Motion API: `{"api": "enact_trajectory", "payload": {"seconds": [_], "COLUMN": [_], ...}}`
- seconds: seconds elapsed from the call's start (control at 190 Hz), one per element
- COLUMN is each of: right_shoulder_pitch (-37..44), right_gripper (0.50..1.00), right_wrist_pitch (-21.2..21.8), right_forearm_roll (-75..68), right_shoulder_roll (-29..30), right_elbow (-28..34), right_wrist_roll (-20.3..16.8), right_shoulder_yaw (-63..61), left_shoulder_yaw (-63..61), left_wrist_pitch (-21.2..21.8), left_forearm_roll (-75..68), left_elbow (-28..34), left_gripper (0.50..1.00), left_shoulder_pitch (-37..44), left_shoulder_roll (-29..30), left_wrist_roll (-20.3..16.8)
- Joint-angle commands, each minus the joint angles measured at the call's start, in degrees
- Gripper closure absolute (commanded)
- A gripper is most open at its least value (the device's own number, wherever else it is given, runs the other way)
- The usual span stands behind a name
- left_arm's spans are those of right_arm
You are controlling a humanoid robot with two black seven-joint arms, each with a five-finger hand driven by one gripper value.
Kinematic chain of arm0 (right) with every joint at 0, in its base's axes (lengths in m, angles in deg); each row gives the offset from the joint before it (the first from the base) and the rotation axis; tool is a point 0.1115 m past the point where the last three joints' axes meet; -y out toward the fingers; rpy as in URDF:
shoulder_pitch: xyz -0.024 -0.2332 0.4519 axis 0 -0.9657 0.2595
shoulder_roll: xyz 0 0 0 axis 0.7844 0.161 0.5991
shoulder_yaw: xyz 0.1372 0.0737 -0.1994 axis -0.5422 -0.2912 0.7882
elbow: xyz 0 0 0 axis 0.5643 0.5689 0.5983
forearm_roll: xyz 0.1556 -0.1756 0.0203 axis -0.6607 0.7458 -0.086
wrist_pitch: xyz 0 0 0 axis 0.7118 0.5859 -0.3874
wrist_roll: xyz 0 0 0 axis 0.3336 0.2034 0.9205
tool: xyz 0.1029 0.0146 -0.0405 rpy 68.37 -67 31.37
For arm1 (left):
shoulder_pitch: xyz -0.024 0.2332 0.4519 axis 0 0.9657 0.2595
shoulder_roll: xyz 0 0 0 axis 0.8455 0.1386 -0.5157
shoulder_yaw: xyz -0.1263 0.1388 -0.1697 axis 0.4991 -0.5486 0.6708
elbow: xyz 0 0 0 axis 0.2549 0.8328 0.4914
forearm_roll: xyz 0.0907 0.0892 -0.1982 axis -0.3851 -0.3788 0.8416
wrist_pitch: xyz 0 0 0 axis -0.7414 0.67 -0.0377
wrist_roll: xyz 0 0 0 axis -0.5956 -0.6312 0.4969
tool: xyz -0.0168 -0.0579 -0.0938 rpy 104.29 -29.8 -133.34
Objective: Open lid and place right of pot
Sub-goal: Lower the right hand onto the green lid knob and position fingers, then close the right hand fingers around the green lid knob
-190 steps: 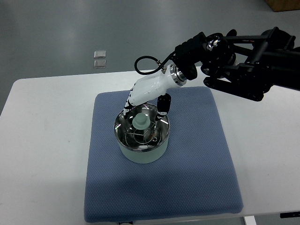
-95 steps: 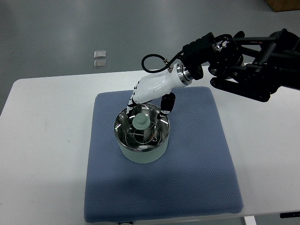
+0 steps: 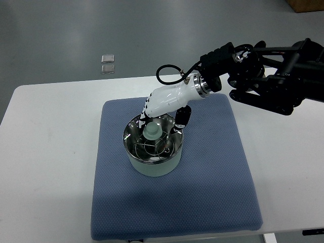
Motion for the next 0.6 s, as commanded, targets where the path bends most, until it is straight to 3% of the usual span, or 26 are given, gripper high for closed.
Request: {"api": "enact_trajectory", "payload": {"seconds": [0.0,0.205,0.595], "right_shoulder_pitch": [0.0,0.0,-0.6], "right_gripper": [0.718,0.769,0.803], "right_wrist_pitch": [-0.2,-0.5,-1.1], "right_forearm_roll": [0.0,-0.1,-0.4], "right_shoulder_roll": [-0.1,-0.1,0.1], "right_elbow": [0.0,0.0,0.0], "right_wrist_roll": [0.0,0.0,0.0], "right_shoulder_yaw": [0.1,-0.1,-0.2], "left_shoulder_yaw": [0.0,0.0,0.0], "left_wrist_pitch": [0.0,0.0,0.0], "left_forearm_roll": [0.1,0.1,0.0], "left_elbow": [0.0,0.0,0.0], "left_gripper": [0.5,0.5,0.5], "left_shoulder_pitch": [0.0,0.0,0.0], "left_shoulder_roll": [0.0,0.0,0.0], "left_wrist_roll": [0.0,0.0,0.0]}}
